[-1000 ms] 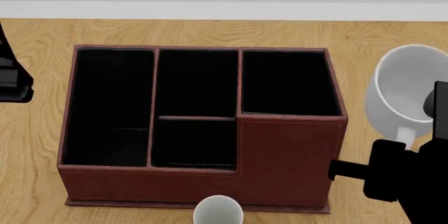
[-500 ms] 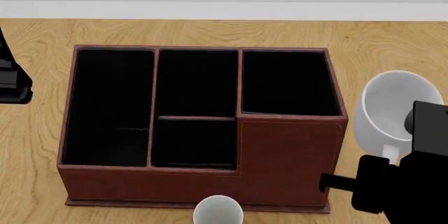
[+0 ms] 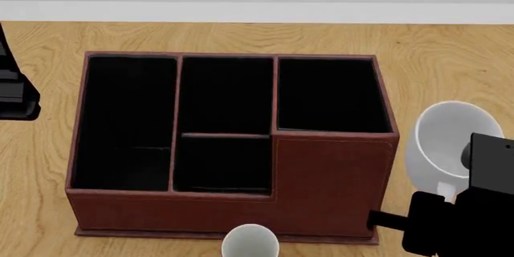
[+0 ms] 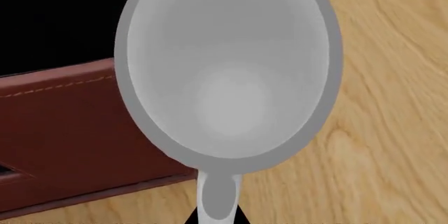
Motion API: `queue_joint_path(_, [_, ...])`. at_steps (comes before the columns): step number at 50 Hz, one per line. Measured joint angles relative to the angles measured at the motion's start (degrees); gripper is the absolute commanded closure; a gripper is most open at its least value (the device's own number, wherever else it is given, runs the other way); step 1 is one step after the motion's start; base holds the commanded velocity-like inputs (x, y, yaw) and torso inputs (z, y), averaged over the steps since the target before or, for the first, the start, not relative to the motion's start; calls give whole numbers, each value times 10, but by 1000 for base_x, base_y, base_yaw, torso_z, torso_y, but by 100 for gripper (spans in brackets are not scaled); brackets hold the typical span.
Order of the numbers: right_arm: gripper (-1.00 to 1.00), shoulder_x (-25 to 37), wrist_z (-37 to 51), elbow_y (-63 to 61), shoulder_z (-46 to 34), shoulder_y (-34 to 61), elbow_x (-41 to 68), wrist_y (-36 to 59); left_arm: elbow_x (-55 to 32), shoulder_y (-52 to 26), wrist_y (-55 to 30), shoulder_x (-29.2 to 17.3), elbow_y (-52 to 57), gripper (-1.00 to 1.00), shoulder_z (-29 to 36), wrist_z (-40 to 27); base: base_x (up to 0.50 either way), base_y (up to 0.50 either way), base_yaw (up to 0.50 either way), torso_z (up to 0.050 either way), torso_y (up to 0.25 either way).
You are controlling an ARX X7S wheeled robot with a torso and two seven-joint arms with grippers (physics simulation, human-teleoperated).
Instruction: Pick up the white mug and place it to the right of the caddy.
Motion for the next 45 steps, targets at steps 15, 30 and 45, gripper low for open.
queue_joint_path(15, [100, -10, -16, 24, -8, -14, -13, -6, -3, 2, 7, -2, -7, -100, 1, -4, 0, 0, 0, 0, 1])
queue_joint_path(30, [100, -22, -27, 49, -14, -19, -21, -8, -5, 4, 11, -4, -11, -100, 3, -7, 0, 0, 0, 1, 1])
queue_joint_path(45, [100, -37, -37, 77, -23, -15, -29, -1, -8, 5, 15, -6, -17, -100, 4, -10, 0, 0, 0, 0, 1])
